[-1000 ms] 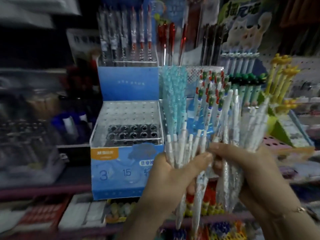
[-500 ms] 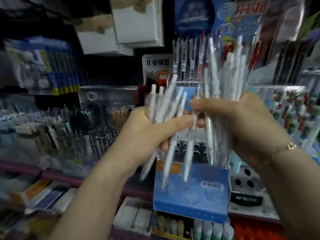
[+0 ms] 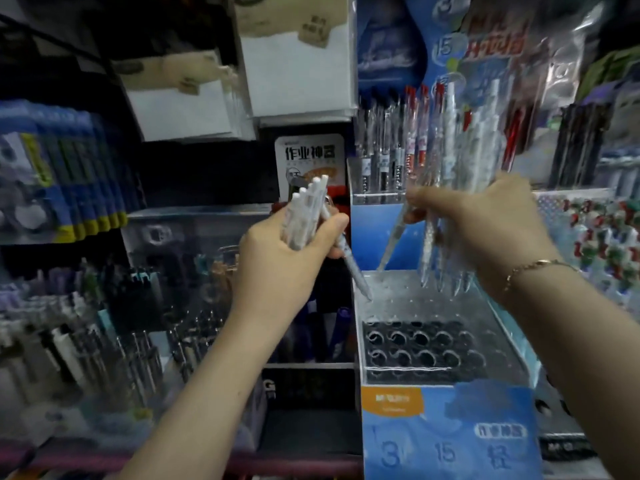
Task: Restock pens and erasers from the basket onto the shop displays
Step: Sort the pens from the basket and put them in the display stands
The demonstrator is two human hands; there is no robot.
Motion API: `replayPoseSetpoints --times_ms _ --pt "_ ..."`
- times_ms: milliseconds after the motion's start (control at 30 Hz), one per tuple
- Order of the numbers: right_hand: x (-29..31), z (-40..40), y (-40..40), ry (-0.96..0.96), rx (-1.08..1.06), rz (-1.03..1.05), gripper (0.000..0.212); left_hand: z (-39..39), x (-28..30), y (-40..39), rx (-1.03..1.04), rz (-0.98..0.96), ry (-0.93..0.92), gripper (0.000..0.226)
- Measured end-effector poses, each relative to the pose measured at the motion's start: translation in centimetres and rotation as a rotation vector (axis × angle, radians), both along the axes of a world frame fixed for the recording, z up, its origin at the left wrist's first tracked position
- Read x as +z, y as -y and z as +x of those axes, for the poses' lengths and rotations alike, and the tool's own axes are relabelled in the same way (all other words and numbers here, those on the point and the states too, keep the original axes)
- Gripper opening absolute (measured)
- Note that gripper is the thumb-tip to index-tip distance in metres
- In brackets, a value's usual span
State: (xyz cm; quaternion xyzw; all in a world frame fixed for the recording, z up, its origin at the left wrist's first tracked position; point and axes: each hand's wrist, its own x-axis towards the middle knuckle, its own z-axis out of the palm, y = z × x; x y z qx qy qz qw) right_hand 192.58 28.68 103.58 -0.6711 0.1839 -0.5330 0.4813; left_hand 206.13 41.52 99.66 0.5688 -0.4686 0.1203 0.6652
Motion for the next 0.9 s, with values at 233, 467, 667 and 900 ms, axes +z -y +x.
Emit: replayPoseSetpoints --times_ms 233,467,667,900 --pt "0.4 0.1 -0.4 -0.124 -0.017 -0.073 0.028 1.1 1.0 1.5 0.035 0.017 0.181 0.004" --pt "0.4 1.0 -0.4 -0.133 0.008 -0.103 0.023 1.8 1.2 2.9 0.068 0.076 0.264 0.010" --pt "0.8 1.7 0.3 -0.099 0.029 -0.133 0.015 2.4 1.6 3.7 -0.072 0.156 0.215 0.036" --pt "1.2 0.5 1.9 -0.033 0.085 -0.055 0.022 2.5 1.2 4.4 -0.136 0.338 0.262 0.036"
